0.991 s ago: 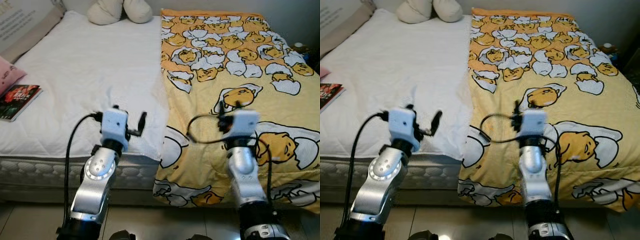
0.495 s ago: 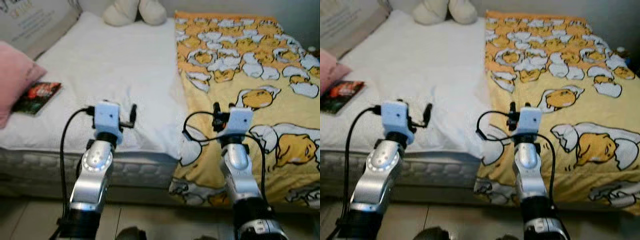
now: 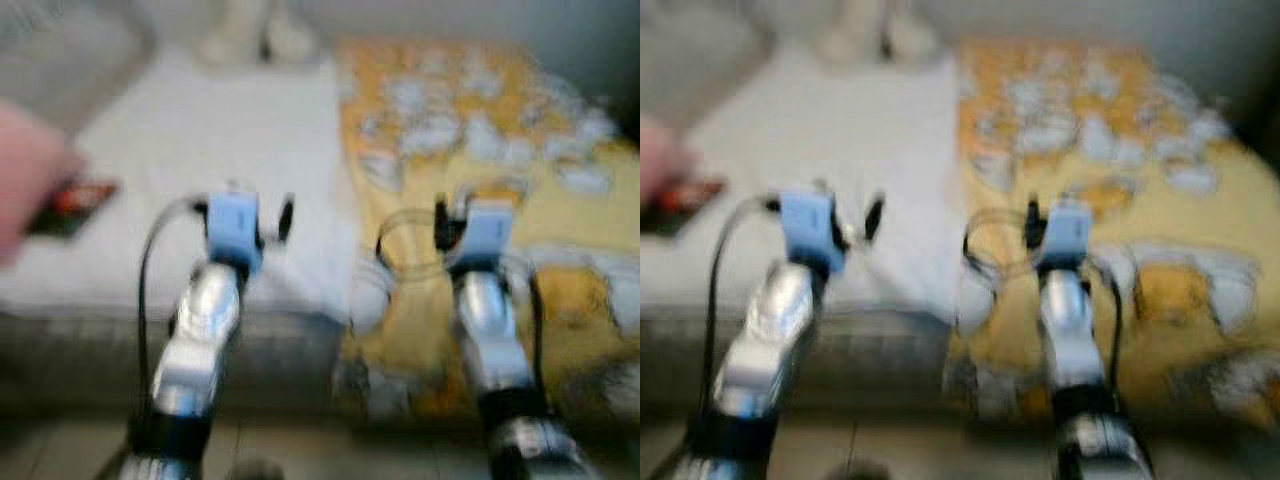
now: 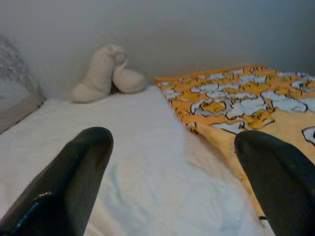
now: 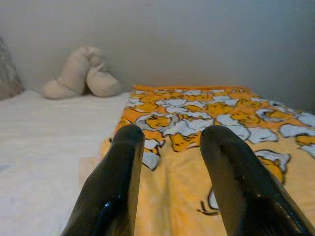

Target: Clean up the room

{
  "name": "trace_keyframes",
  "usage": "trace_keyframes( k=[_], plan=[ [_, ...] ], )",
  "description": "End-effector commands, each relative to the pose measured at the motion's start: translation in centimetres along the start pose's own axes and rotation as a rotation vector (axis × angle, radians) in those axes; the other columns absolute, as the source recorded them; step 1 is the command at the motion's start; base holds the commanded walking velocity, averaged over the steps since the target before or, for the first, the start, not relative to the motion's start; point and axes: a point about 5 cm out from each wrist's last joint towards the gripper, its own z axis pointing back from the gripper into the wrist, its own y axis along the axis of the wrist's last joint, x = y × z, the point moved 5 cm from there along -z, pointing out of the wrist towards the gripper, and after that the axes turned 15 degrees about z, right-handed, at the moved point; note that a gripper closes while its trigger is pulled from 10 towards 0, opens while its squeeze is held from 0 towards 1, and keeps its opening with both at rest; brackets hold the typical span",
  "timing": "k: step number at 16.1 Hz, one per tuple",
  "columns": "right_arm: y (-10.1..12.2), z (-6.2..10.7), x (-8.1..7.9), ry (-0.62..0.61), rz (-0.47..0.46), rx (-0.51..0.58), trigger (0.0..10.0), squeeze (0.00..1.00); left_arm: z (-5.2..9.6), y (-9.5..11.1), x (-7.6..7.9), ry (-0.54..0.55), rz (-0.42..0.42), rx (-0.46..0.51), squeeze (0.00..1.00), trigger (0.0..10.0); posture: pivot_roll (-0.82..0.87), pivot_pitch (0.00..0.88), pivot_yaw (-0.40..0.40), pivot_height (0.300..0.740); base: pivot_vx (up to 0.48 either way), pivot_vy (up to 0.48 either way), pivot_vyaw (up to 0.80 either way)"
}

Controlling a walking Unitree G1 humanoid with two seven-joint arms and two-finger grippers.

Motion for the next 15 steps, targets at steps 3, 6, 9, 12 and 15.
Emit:
trace_keyframes(
  k=[3,6,9,12,15],
  plan=[
    [-0.2,-0.1,-0.4,0.013,-0.002,-0.013,10.0,0.00,-0.2,0.1,-0.2,-0.005,-0.007,-0.003,0.00,10.0,-0.01,0.000,0.030,0.711,0.480,0.000,0.00],
    [-0.5,-0.1,-1.4,0.062,0.006,-0.023,10.0,0.00,-0.2,0.1,-0.1,-0.003,0.009,-0.002,0.00,10.0,-0.01,0.000,0.028,0.711,0.480,0.000,0.00],
    [-1.4,-0.6,-1.0,0.035,0.021,-0.079,10.0,0.00,0.0,0.1,-0.4,0.003,-0.002,-0.003,0.00,10.0,0.00,0.000,0.028,0.711,0.480,0.000,0.00],
    [-2.3,-1.6,-0.8,0.021,0.023,-0.157,10.0,0.00,0.7,0.0,-1.0,0.022,-0.012,-0.018,0.00,10.0,0.03,0.000,0.034,0.711,0.097,0.000,0.00],
    [-3.7,-2.4,0.2,-0.022,-0.017,-0.273,10.0,0.00,2.3,0.0,-0.4,-0.052,-0.016,-0.050,0.00,10.0,0.07,0.000,0.056,0.711,0.000,0.000,0.00]
  ],
)
